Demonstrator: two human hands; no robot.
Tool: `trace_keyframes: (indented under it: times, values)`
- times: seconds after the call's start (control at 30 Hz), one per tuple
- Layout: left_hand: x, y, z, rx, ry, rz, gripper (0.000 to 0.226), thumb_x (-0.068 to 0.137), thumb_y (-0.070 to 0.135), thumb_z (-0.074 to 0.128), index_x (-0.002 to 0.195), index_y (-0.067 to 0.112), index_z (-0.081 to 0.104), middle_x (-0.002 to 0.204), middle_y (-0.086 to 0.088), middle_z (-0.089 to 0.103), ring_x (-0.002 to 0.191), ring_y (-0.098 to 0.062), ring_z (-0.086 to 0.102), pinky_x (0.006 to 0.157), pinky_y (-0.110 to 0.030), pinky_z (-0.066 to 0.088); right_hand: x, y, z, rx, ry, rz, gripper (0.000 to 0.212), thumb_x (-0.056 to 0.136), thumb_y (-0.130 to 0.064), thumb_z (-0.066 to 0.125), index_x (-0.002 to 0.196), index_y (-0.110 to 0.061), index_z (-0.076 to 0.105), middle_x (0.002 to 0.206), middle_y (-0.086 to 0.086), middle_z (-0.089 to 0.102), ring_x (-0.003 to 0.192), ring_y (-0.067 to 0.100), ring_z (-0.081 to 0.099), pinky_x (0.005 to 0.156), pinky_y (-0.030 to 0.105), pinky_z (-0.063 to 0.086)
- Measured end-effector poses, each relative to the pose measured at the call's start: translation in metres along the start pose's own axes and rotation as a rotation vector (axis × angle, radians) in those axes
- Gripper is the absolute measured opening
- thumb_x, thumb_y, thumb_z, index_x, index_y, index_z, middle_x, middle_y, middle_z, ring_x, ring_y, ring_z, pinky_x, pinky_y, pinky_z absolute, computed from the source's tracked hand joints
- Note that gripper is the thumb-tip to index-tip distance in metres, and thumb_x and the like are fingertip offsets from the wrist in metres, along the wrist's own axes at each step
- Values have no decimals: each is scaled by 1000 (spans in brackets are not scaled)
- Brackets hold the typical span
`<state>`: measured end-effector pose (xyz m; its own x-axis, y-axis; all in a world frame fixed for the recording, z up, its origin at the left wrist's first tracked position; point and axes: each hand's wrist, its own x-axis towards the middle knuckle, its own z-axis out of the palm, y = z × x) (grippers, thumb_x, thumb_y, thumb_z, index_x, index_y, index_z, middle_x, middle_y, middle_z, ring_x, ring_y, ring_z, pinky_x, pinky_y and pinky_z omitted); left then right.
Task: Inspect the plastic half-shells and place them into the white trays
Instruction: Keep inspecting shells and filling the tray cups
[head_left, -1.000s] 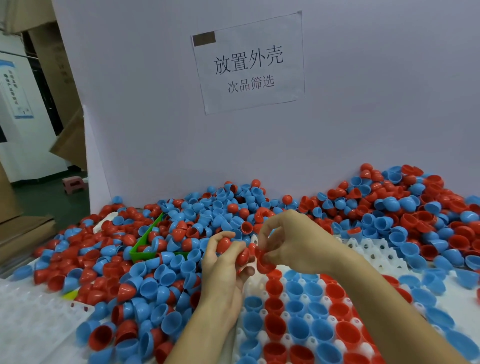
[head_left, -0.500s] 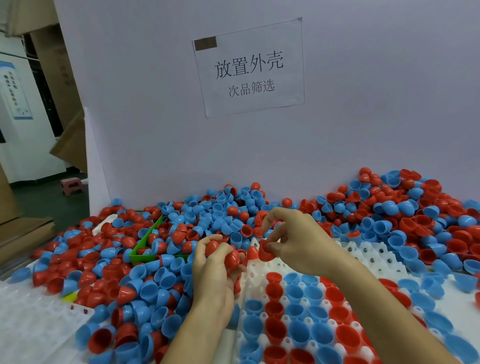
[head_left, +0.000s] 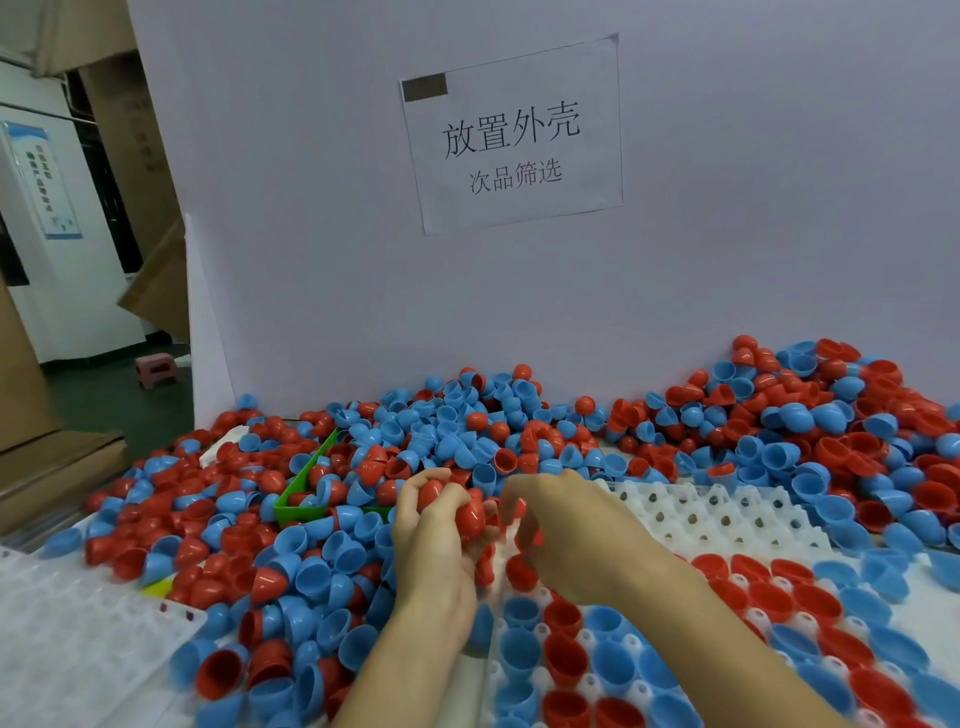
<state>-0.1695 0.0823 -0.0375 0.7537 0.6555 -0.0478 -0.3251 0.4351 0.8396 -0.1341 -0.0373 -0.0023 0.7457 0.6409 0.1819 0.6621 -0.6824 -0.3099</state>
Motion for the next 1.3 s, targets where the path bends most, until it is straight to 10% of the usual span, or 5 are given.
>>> trace_keyframes:
  times: [0.7,0.97,1.3]
  values:
    - [1,0,-3,-18,-40,-23,24,90,-6,53,98,15,62,97,-24,61,67,-24,65,49,-29,52,7,9,10,-146,-193,43,14,87,-5,59,74,-8,61,73,4,59,64,20,58,65,33,57]
    - [-1,0,0,-112,-179,-80,32,90,-7,42,106,11,63,85,-16,60,67,-23,64,56,-33,57,8,18,-11,117,106,-76,25,96,-25,61,121,-27,65,110,-10,66,97,6,63,86,25,55]
    - [-6,-7,3,14,-276,-60,23,98,2,56,115,17,62,90,-18,74,74,-28,72,63,-40,60,7,22,-17,331,82,-31,28,86,-20,77,109,-31,64,96,-13,65,83,3,64,67,14,51]
